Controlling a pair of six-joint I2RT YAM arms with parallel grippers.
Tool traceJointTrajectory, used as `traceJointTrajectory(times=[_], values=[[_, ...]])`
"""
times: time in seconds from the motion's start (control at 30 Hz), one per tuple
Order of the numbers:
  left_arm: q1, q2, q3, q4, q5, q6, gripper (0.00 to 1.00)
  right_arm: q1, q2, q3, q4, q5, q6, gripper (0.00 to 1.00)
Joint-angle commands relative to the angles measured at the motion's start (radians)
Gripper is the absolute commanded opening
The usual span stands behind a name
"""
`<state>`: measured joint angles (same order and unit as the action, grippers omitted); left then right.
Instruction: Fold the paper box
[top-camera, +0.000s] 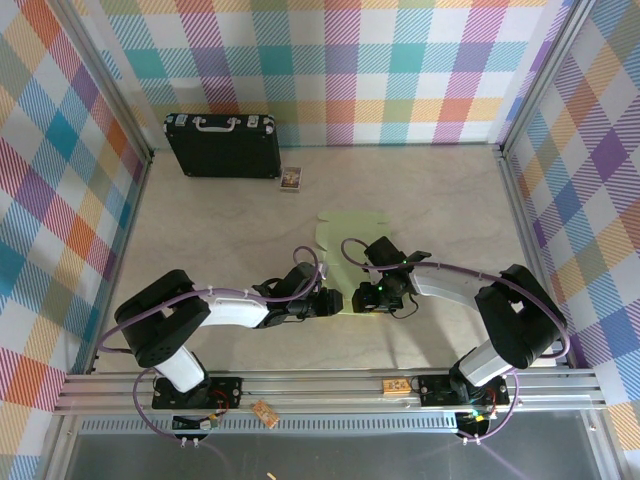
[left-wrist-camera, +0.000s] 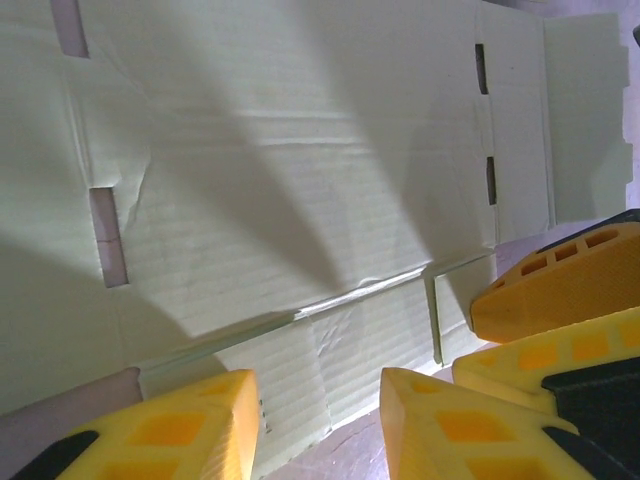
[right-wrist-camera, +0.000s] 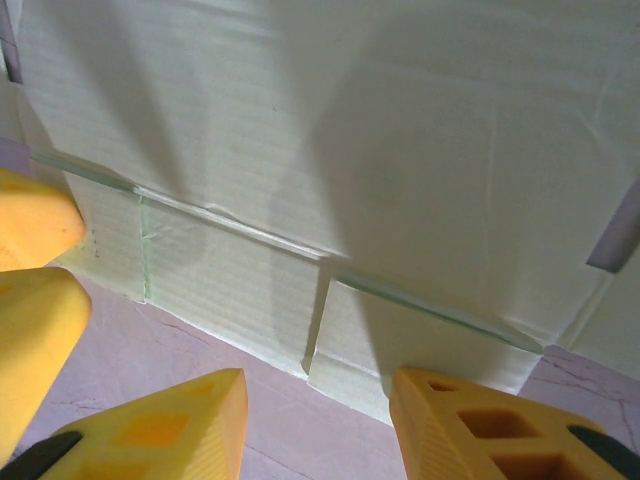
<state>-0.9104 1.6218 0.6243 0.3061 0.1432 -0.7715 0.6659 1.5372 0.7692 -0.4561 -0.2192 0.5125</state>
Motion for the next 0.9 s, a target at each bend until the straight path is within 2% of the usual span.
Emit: traceJointTrajectory(times=[0.0,0.13,0.33,0.53,0.87], values=[[-0.016,0.039,-0.027,-0.048,-0.006,-0.02,0.37,-0.005,0.049,-0.017,-0.018,0.014,0.003,0.44],[-0.016,0.044,-0.026,-0.082,-0.026,-0.019,0.36,-0.045,0.048,-0.002,0.014,-0.083,0.007,0.43],[-0.016,0.038,-0.026,-0.11,-0.038,-0.016,0.35,-0.07,0.017,0.043,0.015,-0.137,0.021,0.42],[-0.016,0.018,-0.026,-0.133,-0.06,-0.012,0.35,-0.096,-0.001,0.038,0.01,-0.145,0.029,0.41],[-0.017,0.009,-0.024,-0.145,-0.064,-0.007,0.35,-0.098,0.118,0.006,0.044,-0.156,0.04,0.4]])
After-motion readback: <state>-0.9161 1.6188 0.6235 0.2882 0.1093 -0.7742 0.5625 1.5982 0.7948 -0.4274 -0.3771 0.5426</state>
